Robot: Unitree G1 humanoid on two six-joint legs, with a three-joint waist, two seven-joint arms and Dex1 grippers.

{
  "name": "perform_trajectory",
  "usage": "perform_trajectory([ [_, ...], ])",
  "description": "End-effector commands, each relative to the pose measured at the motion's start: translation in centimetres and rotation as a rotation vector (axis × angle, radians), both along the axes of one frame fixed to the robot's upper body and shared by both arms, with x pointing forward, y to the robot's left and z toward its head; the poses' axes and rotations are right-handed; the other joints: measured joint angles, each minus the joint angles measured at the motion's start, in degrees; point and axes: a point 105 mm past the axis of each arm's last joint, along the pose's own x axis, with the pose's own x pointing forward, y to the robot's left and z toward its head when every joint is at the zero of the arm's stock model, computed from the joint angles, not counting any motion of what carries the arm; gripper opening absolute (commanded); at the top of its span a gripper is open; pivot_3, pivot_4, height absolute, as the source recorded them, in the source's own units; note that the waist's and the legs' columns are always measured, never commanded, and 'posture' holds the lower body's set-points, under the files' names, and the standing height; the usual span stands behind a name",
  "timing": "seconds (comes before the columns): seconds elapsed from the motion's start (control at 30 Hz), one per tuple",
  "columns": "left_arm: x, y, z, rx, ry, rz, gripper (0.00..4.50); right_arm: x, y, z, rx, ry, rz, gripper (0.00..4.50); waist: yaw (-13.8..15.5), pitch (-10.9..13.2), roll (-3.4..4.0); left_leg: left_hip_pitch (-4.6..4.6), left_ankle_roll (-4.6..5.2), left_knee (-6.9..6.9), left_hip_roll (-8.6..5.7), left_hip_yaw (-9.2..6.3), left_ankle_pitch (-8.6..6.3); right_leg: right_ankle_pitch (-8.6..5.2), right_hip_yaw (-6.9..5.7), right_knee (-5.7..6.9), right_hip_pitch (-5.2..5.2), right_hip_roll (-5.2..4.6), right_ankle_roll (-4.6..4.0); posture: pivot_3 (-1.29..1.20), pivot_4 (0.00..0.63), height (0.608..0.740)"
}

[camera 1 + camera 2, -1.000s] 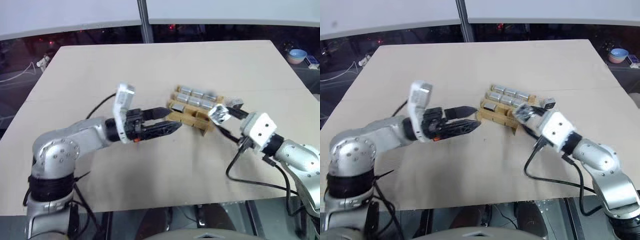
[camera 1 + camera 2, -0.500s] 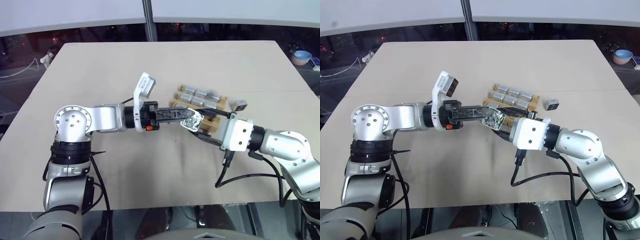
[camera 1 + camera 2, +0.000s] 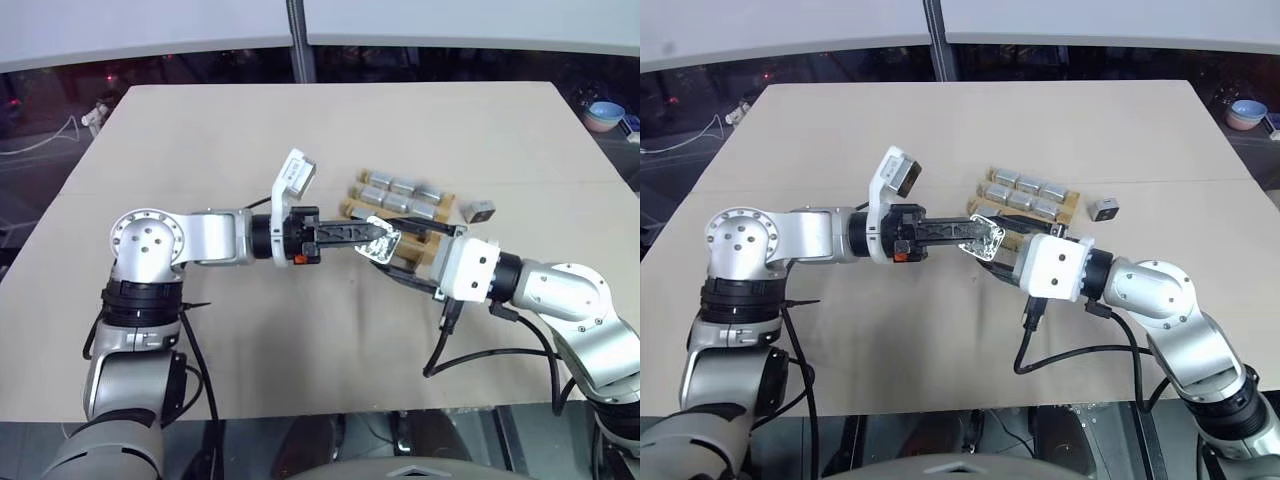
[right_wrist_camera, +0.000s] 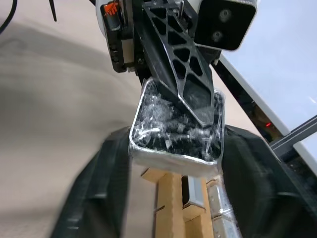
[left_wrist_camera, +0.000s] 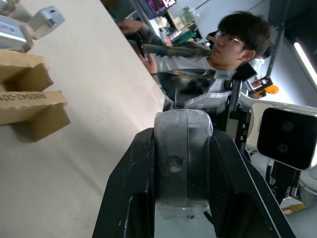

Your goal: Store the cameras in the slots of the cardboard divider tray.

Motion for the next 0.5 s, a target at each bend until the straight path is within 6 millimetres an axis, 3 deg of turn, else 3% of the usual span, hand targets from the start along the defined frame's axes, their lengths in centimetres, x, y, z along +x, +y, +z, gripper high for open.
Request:
perform_trajectory([
  [0.03,0.1,0.2,2.0,-0.045,-0.086,-0.005,0.77,-0.4,-0.4,1.0,0.055,-0.006,-0.035,4.46,0.00,0.00,0.00,0.00,0.00,0.00,0.00,0.00,0.00,0.00,0.00,0.00,0.00,0.00,0.00,0.00,0.150,0.740],
  [0.17,2.7,0.6,2.6,0.043,-0.343,0.088,0.77,-0.5,-4.1,0.5,0.198,0.182,-0.219,4.46,0.48,0.00,0.00,-0.12,-0.01,0.02,-0.01,-0.07,0.00,0.00,-0.09,-0.03,-0.05,0.00,-0.01,0.00,0.150,0.740],
  [0.3,5.5,-0.2,2.2,0.169,-0.713,-0.053,0.77,-2.8,-7.7,-0.4,0.277,0.276,-0.353,4.46,1.65,-0.01,0.04,-0.34,-0.02,0.03,-0.07,-0.15,0.01,0.00,-0.26,-0.11,-0.12,-0.07,-0.02,0.00,0.150,0.740],
  [0.5,9.2,-1.5,-0.3,0.304,-0.919,-0.213,0.77,-4.4,-9.8,-0.7,0.300,0.304,-0.426,4.46,1.19,0.01,0.01,-0.34,0.00,0.03,-0.10,-0.08,0.01,0.00,-0.20,-0.16,-0.08,-0.03,0.00,0.00,0.150,0.740],
])
